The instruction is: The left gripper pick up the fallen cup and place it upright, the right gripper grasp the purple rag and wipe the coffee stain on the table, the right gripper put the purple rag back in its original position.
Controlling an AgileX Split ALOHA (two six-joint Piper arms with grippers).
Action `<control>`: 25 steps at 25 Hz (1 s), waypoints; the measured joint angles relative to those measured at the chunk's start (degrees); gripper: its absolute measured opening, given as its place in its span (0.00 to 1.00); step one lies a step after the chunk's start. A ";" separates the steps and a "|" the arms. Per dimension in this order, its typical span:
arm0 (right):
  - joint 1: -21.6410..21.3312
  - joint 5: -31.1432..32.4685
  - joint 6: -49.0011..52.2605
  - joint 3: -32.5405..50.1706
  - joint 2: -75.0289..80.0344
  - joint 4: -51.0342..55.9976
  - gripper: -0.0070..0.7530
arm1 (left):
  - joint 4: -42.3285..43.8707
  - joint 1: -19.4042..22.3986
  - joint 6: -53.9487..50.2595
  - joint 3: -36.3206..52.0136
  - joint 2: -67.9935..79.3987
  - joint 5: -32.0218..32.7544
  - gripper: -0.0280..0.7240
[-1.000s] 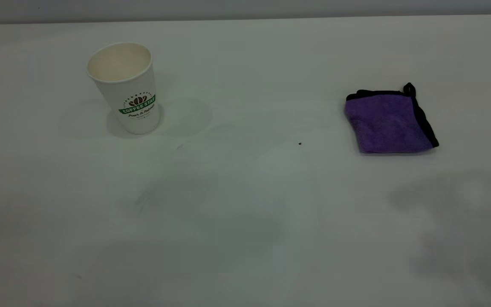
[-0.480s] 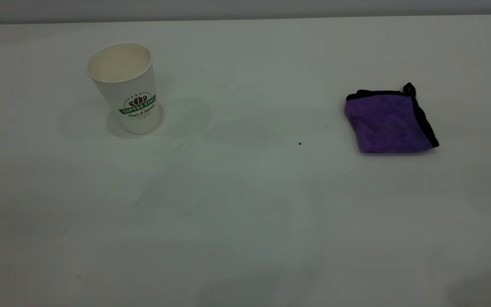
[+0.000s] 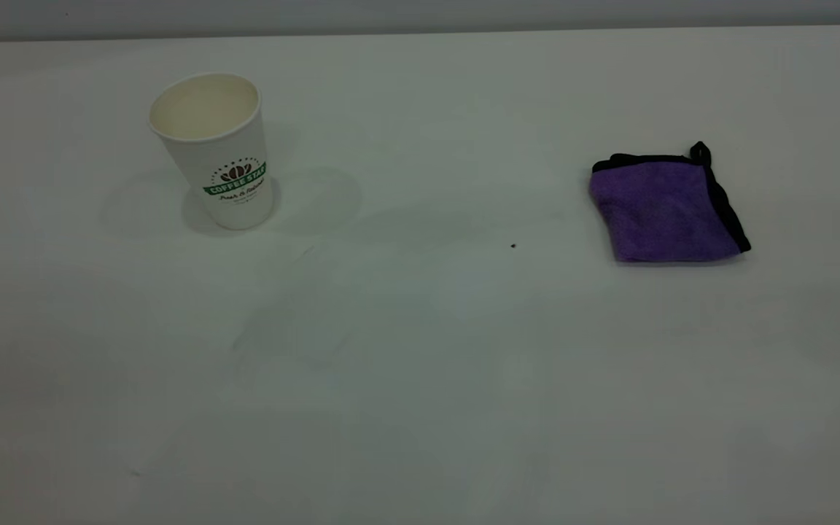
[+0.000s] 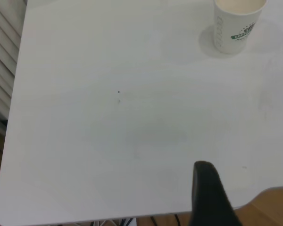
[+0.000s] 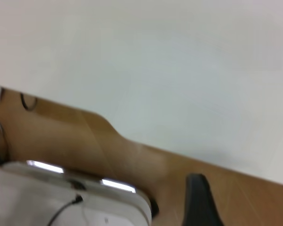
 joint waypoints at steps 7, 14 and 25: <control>-8.47 0.56 0.30 0.00 -11.65 1.36 0.60 | 0.00 0.00 0.00 0.00 0.00 0.00 0.65; -9.00 1.14 0.30 0.00 -22.17 1.54 0.52 | 0.00 0.00 0.00 0.00 0.00 0.00 0.65; -9.00 1.62 0.37 0.00 -26.00 1.54 0.41 | 0.00 0.00 0.00 0.00 0.00 0.00 0.65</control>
